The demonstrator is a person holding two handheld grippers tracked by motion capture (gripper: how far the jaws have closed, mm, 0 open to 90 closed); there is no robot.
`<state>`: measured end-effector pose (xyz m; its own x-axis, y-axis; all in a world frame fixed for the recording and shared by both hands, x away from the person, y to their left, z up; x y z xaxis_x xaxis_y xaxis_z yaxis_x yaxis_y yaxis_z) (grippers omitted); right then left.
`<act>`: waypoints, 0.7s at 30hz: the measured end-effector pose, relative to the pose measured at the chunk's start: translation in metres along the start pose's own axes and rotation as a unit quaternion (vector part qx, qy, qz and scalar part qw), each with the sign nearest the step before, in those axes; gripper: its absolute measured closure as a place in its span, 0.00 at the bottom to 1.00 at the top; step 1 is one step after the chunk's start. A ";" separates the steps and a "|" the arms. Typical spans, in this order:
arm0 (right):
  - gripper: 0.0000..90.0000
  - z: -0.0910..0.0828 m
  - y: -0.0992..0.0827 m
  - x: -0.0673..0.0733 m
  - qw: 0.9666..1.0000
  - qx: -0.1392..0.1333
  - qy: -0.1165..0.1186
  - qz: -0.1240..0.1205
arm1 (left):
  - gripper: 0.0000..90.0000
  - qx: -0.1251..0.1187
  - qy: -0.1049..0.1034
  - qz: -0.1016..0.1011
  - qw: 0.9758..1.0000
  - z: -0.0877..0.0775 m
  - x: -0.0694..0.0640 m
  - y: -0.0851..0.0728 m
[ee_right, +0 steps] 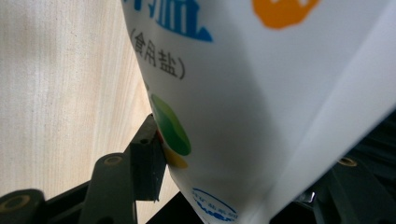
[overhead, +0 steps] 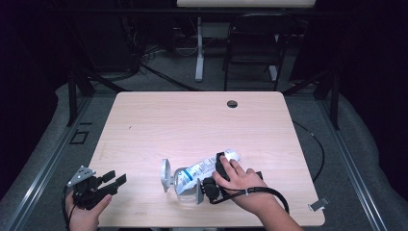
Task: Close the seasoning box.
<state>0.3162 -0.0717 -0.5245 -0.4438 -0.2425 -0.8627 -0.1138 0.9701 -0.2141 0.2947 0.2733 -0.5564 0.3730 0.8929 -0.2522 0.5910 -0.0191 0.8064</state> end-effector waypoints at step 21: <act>0.48 -0.002 0.000 -0.002 1.000 0.009 -0.007 -0.016 | 0.52 -0.002 0.002 -0.001 1.000 0.000 0.002 0.000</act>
<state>0.3153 -0.0707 -0.5216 -0.4283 -0.2728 -0.8615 -0.1121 0.9620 -0.2489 0.2952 0.2746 -0.5572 0.3688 0.8948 -0.2518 0.5884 -0.0150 0.8084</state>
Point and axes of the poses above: each handheld gripper's, and its own axes: z roughly forward along the jaws, y roughly out of its top, x roughly to its left, the point moved 6 cm from there along z, roughly forward along the jaws, and after that the axes turned 1 degree about -x, right-handed, at the moved point
